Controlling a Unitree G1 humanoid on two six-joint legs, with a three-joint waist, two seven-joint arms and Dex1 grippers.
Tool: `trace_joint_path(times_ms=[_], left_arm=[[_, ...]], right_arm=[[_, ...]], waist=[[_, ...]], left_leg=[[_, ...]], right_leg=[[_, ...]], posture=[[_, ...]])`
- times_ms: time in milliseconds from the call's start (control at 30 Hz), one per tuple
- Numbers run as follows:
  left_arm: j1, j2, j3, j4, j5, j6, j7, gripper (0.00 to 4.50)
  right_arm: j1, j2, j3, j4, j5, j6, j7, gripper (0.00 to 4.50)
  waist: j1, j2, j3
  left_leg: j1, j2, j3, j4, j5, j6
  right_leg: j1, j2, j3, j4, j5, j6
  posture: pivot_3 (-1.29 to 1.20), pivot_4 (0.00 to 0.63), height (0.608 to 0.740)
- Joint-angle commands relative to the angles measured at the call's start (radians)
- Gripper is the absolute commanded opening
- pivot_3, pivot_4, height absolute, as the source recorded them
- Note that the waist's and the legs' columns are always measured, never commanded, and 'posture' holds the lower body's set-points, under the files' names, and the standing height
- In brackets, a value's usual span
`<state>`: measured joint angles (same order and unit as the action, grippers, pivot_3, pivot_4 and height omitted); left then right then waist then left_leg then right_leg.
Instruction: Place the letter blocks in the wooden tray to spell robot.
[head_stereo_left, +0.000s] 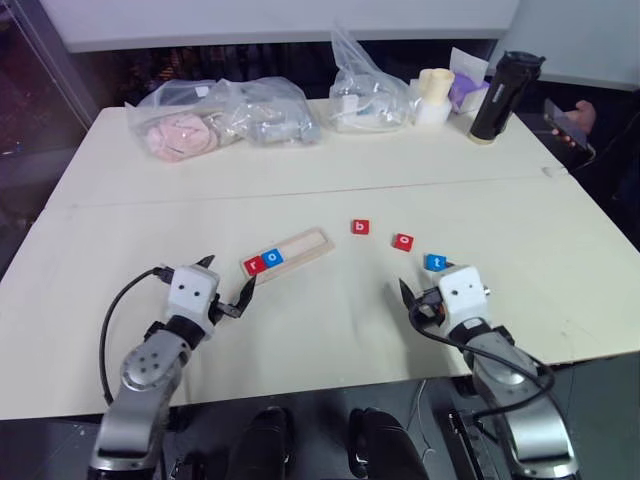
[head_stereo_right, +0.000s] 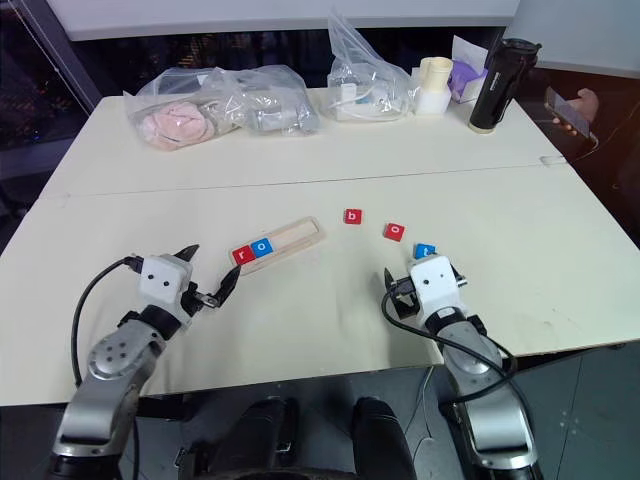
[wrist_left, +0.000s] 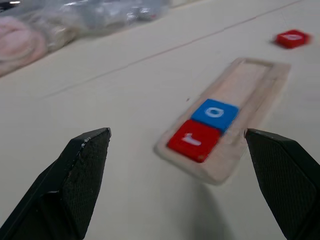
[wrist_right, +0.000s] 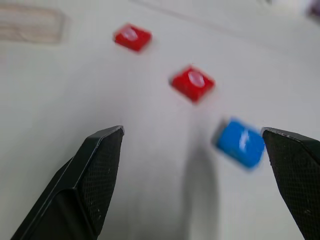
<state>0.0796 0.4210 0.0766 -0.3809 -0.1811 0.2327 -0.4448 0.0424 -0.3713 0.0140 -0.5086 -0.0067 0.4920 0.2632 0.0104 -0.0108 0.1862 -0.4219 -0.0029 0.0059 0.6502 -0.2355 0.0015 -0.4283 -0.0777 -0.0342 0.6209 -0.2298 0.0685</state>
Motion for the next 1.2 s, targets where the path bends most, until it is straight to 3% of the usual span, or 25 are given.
trace_joint_path(times_ms=[33, 167, 367, 733, 1200], left_arm=[[-0.058, 0.077, 0.053, 0.066, -0.083, -0.018, -0.137, 4.50], [-0.153, 0.223, 0.037, 0.234, -0.140, -0.058, -0.393, 4.50], [-0.358, 0.285, -0.041, 0.501, -0.134, -0.104, -0.628, 4.50], [-0.674, 0.182, -0.144, 1.025, 0.006, -0.333, -0.731, 4.50], [-0.717, 0.120, -0.148, 1.097, 0.025, -0.343, -0.786, 4.50]], right_arm=[[-0.057, -0.046, -0.008, -0.038, 0.092, 0.054, 0.121, 4.44], [-0.140, -0.152, -0.015, -0.075, 0.274, 0.188, 0.329, 4.44], [-0.214, -0.290, 0.002, -0.113, 0.396, 0.282, 0.482, 4.44], [-0.227, -0.306, 0.008, -0.165, 0.454, 0.338, 0.454, 4.44], [-0.194, -0.307, 0.045, -0.190, 0.437, 0.326, 0.382, 4.44]], waist=[[0.001, 0.000, 0.000], [0.001, 0.000, 0.000], [0.005, -0.001, 0.000], [0.002, -0.002, 0.001], [0.003, -0.002, 0.001]], left_leg=[[0.000, 0.000, 0.000, 0.000, 0.000, 0.000], [0.000, 0.000, 0.000, 0.001, 0.000, 0.000], [-0.001, -0.001, 0.000, 0.001, 0.000, 0.000], [-0.002, -0.001, 0.001, 0.001, 0.000, 0.001], [-0.003, -0.001, 0.000, 0.012, 0.000, 0.001]], right_leg=[[0.000, 0.000, 0.000, 0.000, 0.000, 0.000], [0.000, 0.002, 0.000, 0.000, 0.000, 0.000], [0.001, 0.000, -0.001, -0.001, 0.000, 0.000], [0.001, 0.001, -0.001, 0.000, 0.003, 0.006], [0.001, -0.002, -0.001, 0.007, 0.002, 0.003]], posture=[[0.00, 0.150, 0.740], [0.00, 0.150, 0.740], [0.00, 0.150, 0.740], [0.00, 0.150, 0.740], [0.00, 0.150, 0.740]])
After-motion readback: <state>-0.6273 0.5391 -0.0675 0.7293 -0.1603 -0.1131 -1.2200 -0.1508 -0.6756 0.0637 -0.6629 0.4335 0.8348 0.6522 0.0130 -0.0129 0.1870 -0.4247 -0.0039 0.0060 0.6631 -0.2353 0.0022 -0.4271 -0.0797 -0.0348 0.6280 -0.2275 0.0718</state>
